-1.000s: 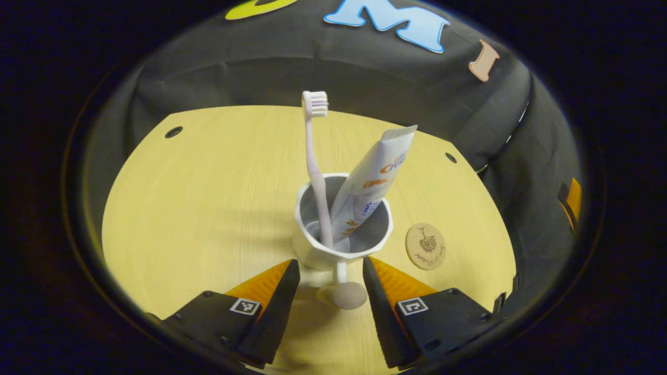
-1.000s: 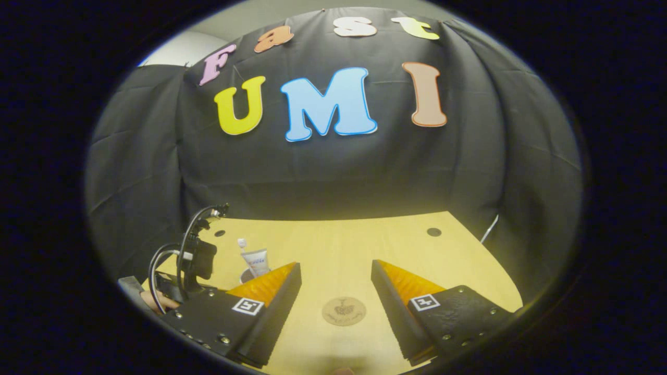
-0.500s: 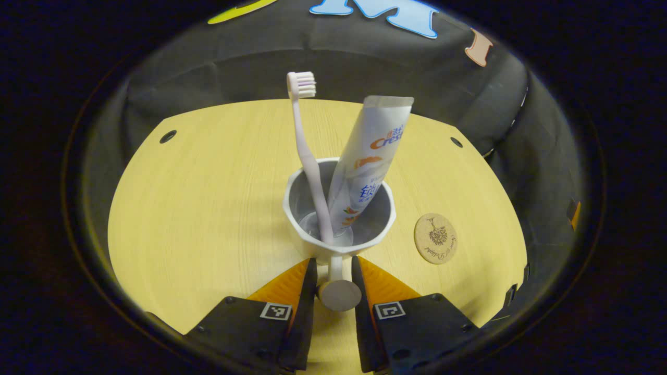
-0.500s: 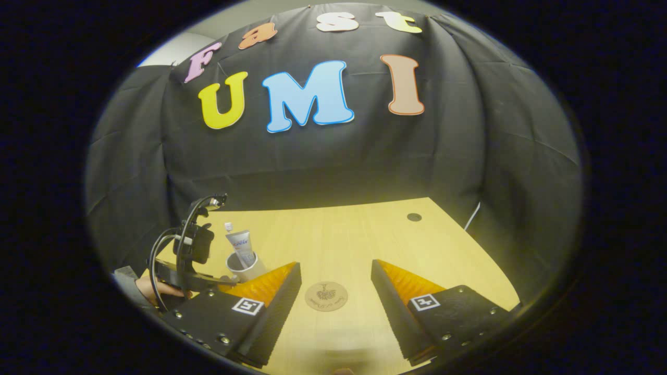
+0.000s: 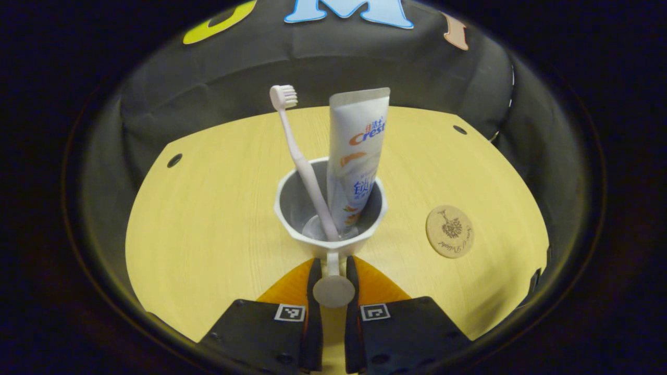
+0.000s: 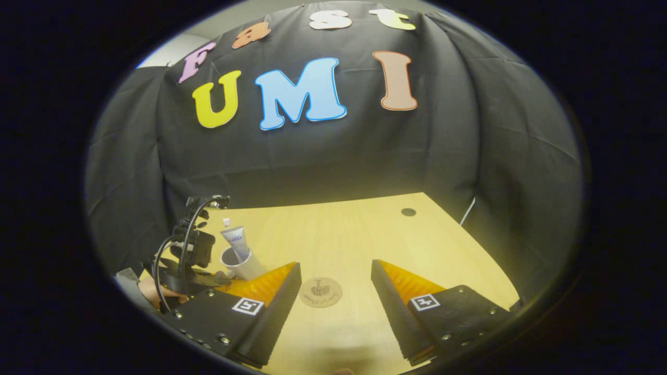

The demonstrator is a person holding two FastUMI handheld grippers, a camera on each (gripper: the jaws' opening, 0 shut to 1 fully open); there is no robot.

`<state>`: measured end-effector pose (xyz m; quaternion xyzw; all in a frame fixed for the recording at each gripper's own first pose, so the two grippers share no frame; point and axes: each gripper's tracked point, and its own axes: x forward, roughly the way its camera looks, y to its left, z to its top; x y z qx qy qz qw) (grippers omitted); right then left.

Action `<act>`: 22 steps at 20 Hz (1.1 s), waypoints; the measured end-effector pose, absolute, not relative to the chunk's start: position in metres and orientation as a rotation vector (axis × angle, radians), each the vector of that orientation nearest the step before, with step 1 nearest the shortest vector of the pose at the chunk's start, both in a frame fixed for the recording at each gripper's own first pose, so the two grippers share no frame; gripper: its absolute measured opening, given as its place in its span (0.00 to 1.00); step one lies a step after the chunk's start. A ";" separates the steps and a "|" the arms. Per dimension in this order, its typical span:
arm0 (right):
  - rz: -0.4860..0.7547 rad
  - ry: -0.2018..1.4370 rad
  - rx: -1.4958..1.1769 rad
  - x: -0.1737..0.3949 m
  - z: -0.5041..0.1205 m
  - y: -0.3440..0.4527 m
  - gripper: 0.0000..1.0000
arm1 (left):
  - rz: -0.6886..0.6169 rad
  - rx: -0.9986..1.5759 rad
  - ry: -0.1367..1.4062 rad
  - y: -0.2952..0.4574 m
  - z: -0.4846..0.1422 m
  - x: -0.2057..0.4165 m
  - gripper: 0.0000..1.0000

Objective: Put the toothbrush and toothpaste on the desktop into the cup, then pick up the cup and place it on the coaster on the desktop.

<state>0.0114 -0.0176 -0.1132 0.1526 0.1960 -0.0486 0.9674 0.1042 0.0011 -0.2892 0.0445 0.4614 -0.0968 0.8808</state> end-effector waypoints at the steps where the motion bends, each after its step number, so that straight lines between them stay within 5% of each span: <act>1: -0.098 0.395 0.306 0.011 -0.113 -0.018 0.87 | -0.206 0.087 0.955 -0.001 -0.289 0.105 0.24; 22: -0.204 0.374 0.324 -0.035 -0.114 -0.078 0.87 | -0.453 0.095 0.904 -0.156 -0.265 0.077 0.23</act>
